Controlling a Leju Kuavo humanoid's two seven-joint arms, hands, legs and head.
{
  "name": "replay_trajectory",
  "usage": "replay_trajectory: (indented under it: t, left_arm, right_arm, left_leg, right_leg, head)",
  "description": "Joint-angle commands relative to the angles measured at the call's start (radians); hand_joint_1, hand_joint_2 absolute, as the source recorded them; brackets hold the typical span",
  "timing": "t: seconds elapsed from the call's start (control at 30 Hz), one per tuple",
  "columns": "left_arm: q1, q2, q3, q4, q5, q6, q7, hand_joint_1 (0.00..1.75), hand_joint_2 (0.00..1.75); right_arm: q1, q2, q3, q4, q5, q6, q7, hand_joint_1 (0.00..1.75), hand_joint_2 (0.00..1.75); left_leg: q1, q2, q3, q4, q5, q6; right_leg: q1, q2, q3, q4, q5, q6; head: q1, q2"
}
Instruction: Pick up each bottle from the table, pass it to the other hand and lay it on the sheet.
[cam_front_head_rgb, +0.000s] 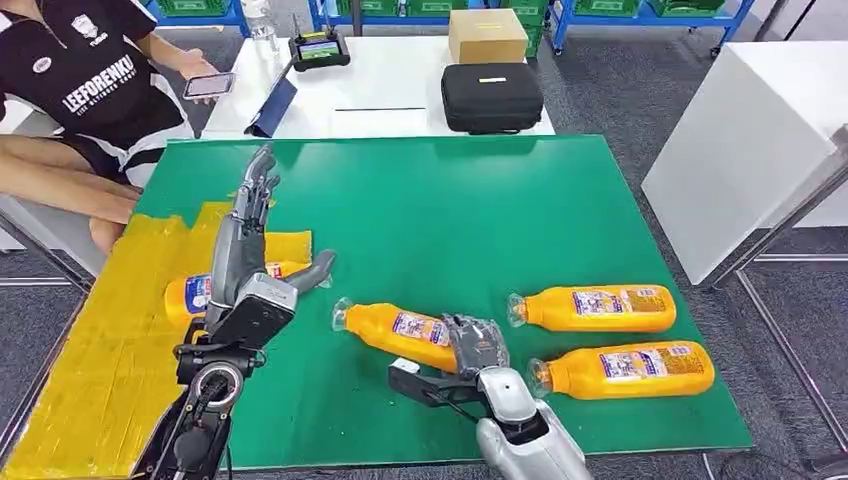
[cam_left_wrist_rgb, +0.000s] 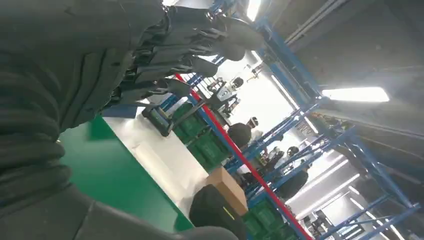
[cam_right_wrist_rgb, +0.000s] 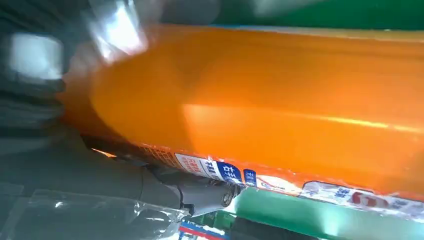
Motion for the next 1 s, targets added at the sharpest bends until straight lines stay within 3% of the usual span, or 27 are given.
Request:
replay_trajectory:
  t: [0.03, 0.07, 0.1, 0.23, 0.27, 0.33, 0.4, 0.5, 0.53, 1.0]
  left_arm:
    - [0.008, 0.030, -0.019, 0.062, 0.004, -0.003, 0.002, 0.00, 1.75]
    - [0.008, 0.030, -0.019, 0.062, 0.004, -0.003, 0.002, 0.00, 1.75]
    - [0.039, 0.027, -0.012, 0.043, 0.061, -0.059, 0.005, 0.00, 1.75]
    - [0.066, 0.028, -0.029, 0.045, 0.186, -0.181, -0.022, 0.00, 1.75]
    - [0.060, 0.028, -0.037, 0.059, 0.208, -0.202, -0.022, 0.00, 1.75]
    - [0.051, 0.030, -0.058, 0.100, 0.243, -0.243, -0.020, 0.00, 1.75]
    - [0.038, 0.026, -0.074, 0.142, 0.274, -0.268, -0.014, 0.00, 1.75]
    - [0.019, 0.032, -0.103, 0.194, 0.322, -0.285, -0.009, 0.00, 1.75]
    - [-0.013, 0.031, -0.123, 0.259, 0.425, -0.339, 0.038, 0.00, 1.75]
    - [-0.030, 0.037, -0.154, 0.326, 0.486, -0.308, 0.035, 0.00, 1.75]
  right_arm:
    - [0.098, -0.046, -0.035, 0.107, -0.004, 0.013, 0.005, 1.75, 1.75]
    - [0.098, -0.046, -0.035, 0.107, -0.004, 0.013, 0.005, 1.75, 1.75]
    - [0.129, -0.021, -0.115, 0.007, -0.100, -0.183, -0.067, 1.75, 1.75]
    - [0.200, 0.006, -0.221, -0.331, -0.279, -0.271, -0.206, 1.75, 1.75]
    - [0.211, 0.008, -0.235, -0.377, -0.357, -0.290, -0.260, 1.75, 1.75]
    - [0.222, 0.006, -0.250, -0.411, -0.471, -0.359, -0.355, 1.75, 1.75]
    - [0.215, 0.012, -0.255, -0.401, -0.548, -0.411, -0.423, 1.75, 1.75]
    - [0.183, 0.019, -0.239, -0.357, -0.629, -0.463, -0.495, 1.75, 1.75]
    - [0.120, 0.025, -0.186, -0.302, -0.768, -0.535, -0.656, 1.75, 1.75]
    - [0.120, 0.091, -0.260, -0.332, -0.835, -0.544, -0.778, 1.75, 1.75]
  left_leg:
    - [0.002, -0.008, -0.013, 0.001, 0.003, -0.004]
    - [0.001, -0.007, -0.009, 0.003, 0.001, -0.004]
    - [0.002, -0.005, -0.002, 0.003, -0.003, -0.004]
    - [0.001, -0.008, -0.014, 0.003, -0.001, -0.004]
    - [-0.001, -0.006, -0.002, 0.001, -0.005, -0.001]
    - [0.000, -0.011, -0.010, 0.002, -0.004, -0.002]
    - [0.000, -0.012, -0.003, 0.001, -0.004, -0.001]
    - [-0.001, -0.014, -0.010, 0.000, -0.004, -0.001]
    - [-0.001, -0.013, -0.012, 0.000, -0.003, 0.000]
    - [-0.001, -0.012, -0.021, 0.001, -0.003, 0.000]
  right_leg:
    - [0.001, -0.010, -0.009, -0.001, 0.002, 0.001]
    - [0.001, -0.009, -0.006, 0.001, 0.000, 0.002]
    - [0.001, -0.006, 0.000, 0.001, -0.003, 0.003]
    - [0.000, -0.010, -0.010, 0.001, -0.004, 0.002]
    - [-0.001, -0.006, 0.008, 0.000, -0.007, 0.004]
    - [-0.001, -0.012, 0.006, 0.000, -0.006, 0.006]
    - [-0.001, -0.012, 0.012, 0.001, -0.008, 0.006]
    - [-0.003, -0.015, 0.005, 0.001, -0.008, 0.006]
    - [-0.004, -0.014, 0.003, 0.001, -0.007, 0.006]
    - [-0.003, -0.013, -0.007, 0.002, -0.007, 0.006]
  head:
    - [0.000, 0.000]
    - [0.000, 0.000]
    - [0.000, 0.000]
    - [0.000, 0.000]
    - [0.000, 0.000]
    - [0.000, 0.000]
    - [0.000, 0.000]
    - [0.000, 0.000]
    - [0.000, 0.000]
    - [0.000, 0.000]
